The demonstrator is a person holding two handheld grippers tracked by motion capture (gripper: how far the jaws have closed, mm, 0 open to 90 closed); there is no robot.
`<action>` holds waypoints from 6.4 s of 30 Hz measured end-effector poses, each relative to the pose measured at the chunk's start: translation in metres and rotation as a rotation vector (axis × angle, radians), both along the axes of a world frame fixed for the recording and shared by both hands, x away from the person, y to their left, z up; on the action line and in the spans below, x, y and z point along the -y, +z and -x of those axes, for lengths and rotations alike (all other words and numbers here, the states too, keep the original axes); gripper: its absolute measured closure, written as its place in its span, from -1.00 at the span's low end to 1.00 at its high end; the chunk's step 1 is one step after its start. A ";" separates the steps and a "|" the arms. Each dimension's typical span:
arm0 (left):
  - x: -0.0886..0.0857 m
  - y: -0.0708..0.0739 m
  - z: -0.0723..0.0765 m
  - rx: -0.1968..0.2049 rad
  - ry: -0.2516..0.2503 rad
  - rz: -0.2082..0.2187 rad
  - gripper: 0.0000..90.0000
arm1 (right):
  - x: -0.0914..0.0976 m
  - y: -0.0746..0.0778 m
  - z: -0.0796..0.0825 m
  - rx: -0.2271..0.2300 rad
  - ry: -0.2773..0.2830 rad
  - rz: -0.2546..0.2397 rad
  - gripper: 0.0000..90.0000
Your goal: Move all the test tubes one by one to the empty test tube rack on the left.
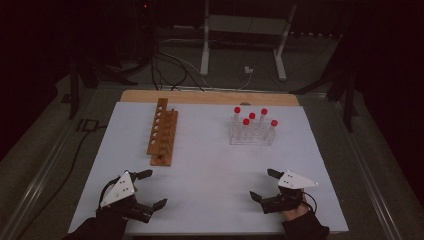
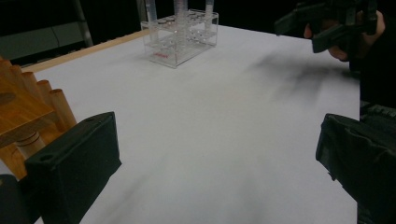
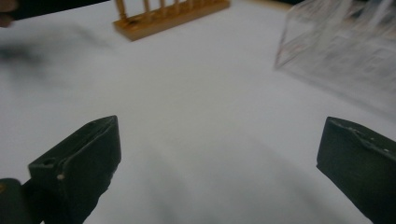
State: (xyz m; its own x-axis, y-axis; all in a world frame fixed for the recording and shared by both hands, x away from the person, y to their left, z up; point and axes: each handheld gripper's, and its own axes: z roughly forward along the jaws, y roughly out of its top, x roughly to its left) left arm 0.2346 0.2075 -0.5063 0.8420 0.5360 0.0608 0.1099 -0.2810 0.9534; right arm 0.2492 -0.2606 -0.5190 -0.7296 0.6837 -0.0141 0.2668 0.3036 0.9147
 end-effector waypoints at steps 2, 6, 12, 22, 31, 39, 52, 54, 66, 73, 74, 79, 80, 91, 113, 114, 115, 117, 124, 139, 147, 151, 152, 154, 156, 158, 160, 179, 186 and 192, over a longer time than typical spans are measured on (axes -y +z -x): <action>-0.001 0.000 -0.001 -0.004 0.001 0.009 -0.99 | -0.001 -0.001 0.000 -0.035 0.013 0.003 -1.00; -0.001 0.001 -0.001 -0.006 0.002 0.010 -0.99 | -0.003 0.002 0.002 -0.044 0.014 0.016 -1.00; -0.001 0.001 -0.001 -0.013 -0.002 0.012 -0.99 | -0.005 0.005 0.003 -0.058 0.015 0.053 -1.00; -0.002 0.003 0.001 -0.008 -0.001 0.012 -0.99 | -0.014 0.016 0.008 -0.082 0.055 0.055 -1.00; -0.002 0.002 0.000 -0.011 -0.009 0.011 -0.99 | -0.023 0.032 0.010 -0.069 0.082 0.055 -1.00; -0.002 0.003 0.001 -0.014 -0.013 0.015 -0.99 | -0.024 0.046 0.010 -0.022 0.074 0.041 -1.00; -0.003 0.003 0.000 -0.012 -0.007 0.016 -0.99 | -0.024 0.070 -0.003 0.025 0.041 0.013 -1.00; -0.003 0.003 0.000 -0.012 -0.007 0.017 -0.99 | -0.024 0.072 -0.004 0.034 0.034 0.010 -1.00; -0.004 0.003 0.000 -0.013 -0.007 0.020 -0.99 | -0.016 0.094 -0.023 0.095 -0.034 -0.005 -1.00; -0.004 0.003 0.000 -0.014 -0.007 0.021 -0.99 | -0.008 0.103 -0.038 0.123 -0.105 0.003 -1.00; -0.004 0.003 0.000 -0.013 -0.007 0.020 -0.99 | -0.008 0.103 -0.038 0.123 -0.105 0.003 -1.00; -0.004 0.003 0.000 -0.015 -0.007 0.022 -0.99 | -0.003 0.106 -0.049 0.144 -0.170 0.008 -1.00; -0.004 0.003 0.000 -0.014 -0.006 0.021 -0.99 | -0.002 0.106 -0.051 0.146 -0.179 0.011 -1.00; -0.004 0.003 0.000 -0.015 -0.009 0.023 -0.99 | 0.013 0.094 -0.084 0.124 -0.338 0.038 -1.00; -0.004 0.002 0.000 -0.018 -0.010 0.022 -0.99 | 0.024 0.061 -0.125 -0.028 -0.472 0.061 -0.42; -0.004 0.002 0.000 -0.018 -0.010 0.021 -0.99 | 0.024 0.059 -0.126 -0.037 -0.478 0.064 -0.38; -0.004 0.002 0.000 -0.017 -0.010 0.021 -0.99 | 0.025 0.059 -0.128 -0.045 -0.481 0.067 -0.35; -0.004 0.002 0.000 -0.018 -0.010 0.021 -0.99 | 0.026 0.056 -0.131 -0.066 -0.488 0.067 -0.27; -0.004 0.002 0.000 -0.018 -0.010 0.020 -0.99 | 0.027 0.054 -0.140 -0.104 -0.492 0.066 0.02; -0.004 0.001 -0.001 -0.020 -0.009 0.020 -0.99 | 0.020 0.050 -0.154 -0.130 -0.495 0.076 0.51; -0.004 0.001 -0.001 -0.021 -0.008 0.019 -0.99 | 0.020 0.048 -0.157 -0.138 -0.508 0.084 0.61; -0.004 0.001 -0.001 -0.021 -0.008 0.020 -0.99 | 0.018 0.048 -0.158 -0.135 -0.516 0.094 0.65; -0.004 0.001 -0.001 -0.021 -0.008 0.019 -0.99 | 0.018 0.048 -0.158 -0.135 -0.519 0.095 0.66; -0.004 0.001 -0.001 -0.022 -0.008 0.018 -0.99 | 0.018 0.048 -0.158 -0.131 -0.520 0.102 0.66; -0.004 0.001 -0.001 -0.019 -0.008 0.019 -0.99 | 0.017 0.050 -0.157 -0.125 -0.519 0.105 0.66; -0.004 0.001 -0.001 -0.020 -0.010 0.019 -0.99 | 0.017 0.051 -0.155 -0.115 -0.520 0.108 0.66; -0.004 0.001 -0.001 -0.025 -0.014 0.019 -0.99 | 0.018 0.054 -0.153 -0.110 -0.521 0.103 0.66; -0.001 0.001 0.000 -0.041 -0.020 0.008 -0.99 | 0.018 0.088 -0.134 -0.009 -0.537 0.089 0.66; 0.004 0.009 -0.002 -0.060 -0.018 -0.001 -0.99 | 0.019 0.102 -0.124 0.000 -0.517 0.051 0.66; 0.006 0.017 -0.004 -0.077 -0.024 -0.003 -0.99 | 0.009 0.108 -0.112 -0.005 -0.459 0.064 0.66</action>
